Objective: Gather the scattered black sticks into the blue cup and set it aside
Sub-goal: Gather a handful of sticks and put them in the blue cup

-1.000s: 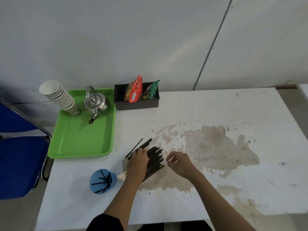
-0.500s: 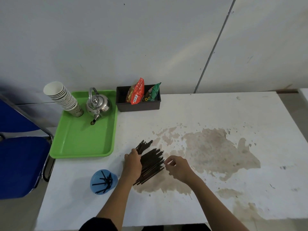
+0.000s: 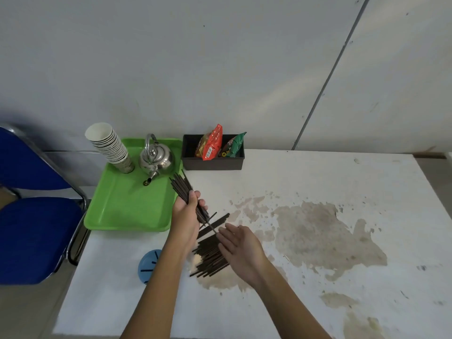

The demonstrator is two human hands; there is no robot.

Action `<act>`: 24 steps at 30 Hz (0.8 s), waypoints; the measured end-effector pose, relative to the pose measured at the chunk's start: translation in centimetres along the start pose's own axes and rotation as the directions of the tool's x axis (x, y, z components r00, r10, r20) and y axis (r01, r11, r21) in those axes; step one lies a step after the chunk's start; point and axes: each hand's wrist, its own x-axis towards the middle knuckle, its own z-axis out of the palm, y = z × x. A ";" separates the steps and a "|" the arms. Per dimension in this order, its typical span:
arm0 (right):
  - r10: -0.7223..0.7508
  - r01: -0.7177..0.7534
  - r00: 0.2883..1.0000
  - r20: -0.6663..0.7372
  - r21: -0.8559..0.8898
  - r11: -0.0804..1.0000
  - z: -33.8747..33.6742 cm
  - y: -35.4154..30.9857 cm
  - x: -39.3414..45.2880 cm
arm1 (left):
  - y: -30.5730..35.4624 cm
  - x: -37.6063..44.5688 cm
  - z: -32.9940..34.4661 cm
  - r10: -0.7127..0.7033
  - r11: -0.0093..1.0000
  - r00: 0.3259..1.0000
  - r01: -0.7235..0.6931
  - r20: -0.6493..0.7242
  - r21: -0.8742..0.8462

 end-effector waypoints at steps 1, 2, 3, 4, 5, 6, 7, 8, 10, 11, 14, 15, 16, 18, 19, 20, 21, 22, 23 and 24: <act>0.023 -0.024 0.999 0.029 0.055 0.998 0.8 0.0 -0.4 | 0.3 -0.4 0.5 0.018 0.999 1.000 -0.017 0.016 -0.037; 0.038 -0.042 0.998 0.052 0.092 0.995 1.6 0.0 -0.6 | 0.5 -0.8 0.9 0.035 0.998 0.999 -0.033 0.028 -0.060; 0.044 -0.052 0.996 0.071 0.123 0.991 2.2 -0.1 -0.9 | 0.6 -1.1 1.3 0.051 0.996 0.998 -0.048 0.038 -0.073; 0.042 -0.055 0.995 0.085 0.150 0.987 2.8 -0.3 -1.1 | 0.6 -1.5 1.5 0.065 0.995 0.997 -0.062 0.045 -0.081; 0.036 -0.053 0.994 0.099 0.175 0.983 3.4 -0.4 -1.3 | 0.6 -1.9 1.7 0.078 0.994 0.996 -0.074 0.047 -0.082; 0.028 -0.049 0.993 0.113 0.189 0.981 3.8 -0.6 -1.4 | 0.6 -2.3 1.9 0.087 0.993 0.995 -0.084 0.044 -0.078; 0.022 -0.046 0.991 0.129 0.189 0.981 4.2 -0.7 -1.7 | 0.5 -2.8 2.0 0.092 0.994 0.995 -0.089 0.040 -0.070; 0.017 -0.042 0.990 0.140 0.174 0.984 4.5 -0.8 -1.8 | 0.3 -3.2 2.2 0.094 0.994 0.995 -0.091 0.036 -0.064; 0.022 -0.043 0.988 0.153 0.134 0.990 4.9 -1.1 -2.0 | -0.1 -4.0 2.3 0.092 0.994 0.995 -0.090 0.030 -0.065; 0.029 -0.048 0.987 0.157 0.117 0.992 5.0 -1.2 -2.1 | -0.2 -4.4 2.4 0.092 0.994 0.995 -0.090 0.029 -0.064; 0.028 -0.046 0.987 0.159 0.105 0.993 5.0 -1.3 -2.3 | -0.4 -5.1 2.3 0.097 0.995 0.995 -0.096 0.033 -0.035; 0.021 -0.038 0.988 0.154 0.108 0.993 5.0 -1.3 -2.4 | -0.4 -5.3 2.1 0.094 0.996 0.995 -0.093 0.031 -0.007; 0.010 -0.027 0.989 0.149 0.107 0.994 5.0 -1.4 -2.5 | -0.4 -5.5 2.1 0.087 0.996 0.996 -0.088 0.032 0.024; -0.002 -0.015 0.989 0.147 0.114 0.993 5.0 -1.7 -2.7 | -0.4 -5.9 2.0 0.069 0.996 0.997 -0.071 0.035 0.061; -0.003 -0.015 0.989 0.149 0.116 0.993 5.1 -1.8 -2.8 | -0.3 -6.1 2.0 0.064 0.995 0.997 -0.067 0.032 0.072; -0.002 -0.015 0.988 0.152 0.111 0.994 5.2 -1.9 -3.0 | -0.3 -6.2 2.0 0.068 0.993 0.997 -0.071 0.026 0.092; 0.001 -0.018 0.987 0.159 0.105 0.994 5.3 -1.9 -3.1 | -0.2 -6.3 2.0 0.084 0.989 0.996 -0.086 0.024 0.123; 0.004 -0.022 0.986 0.168 0.104 0.994 5.3 -1.8 -3.2 | -0.2 -6.3 2.0 0.108 0.981 0.994 -0.112 0.031 0.158; 0.007 -0.025 0.985 0.174 0.105 0.994 5.3 -1.8 -3.3 | -0.2 -6.3 1.9 0.136 0.971 0.990 -0.142 0.045 0.191; 0.010 -0.029 0.985 0.175 0.105 0.994 5.3 -1.7 -3.3 | -0.2 -6.3 1.8 0.164 0.959 0.985 -0.173 0.062 0.225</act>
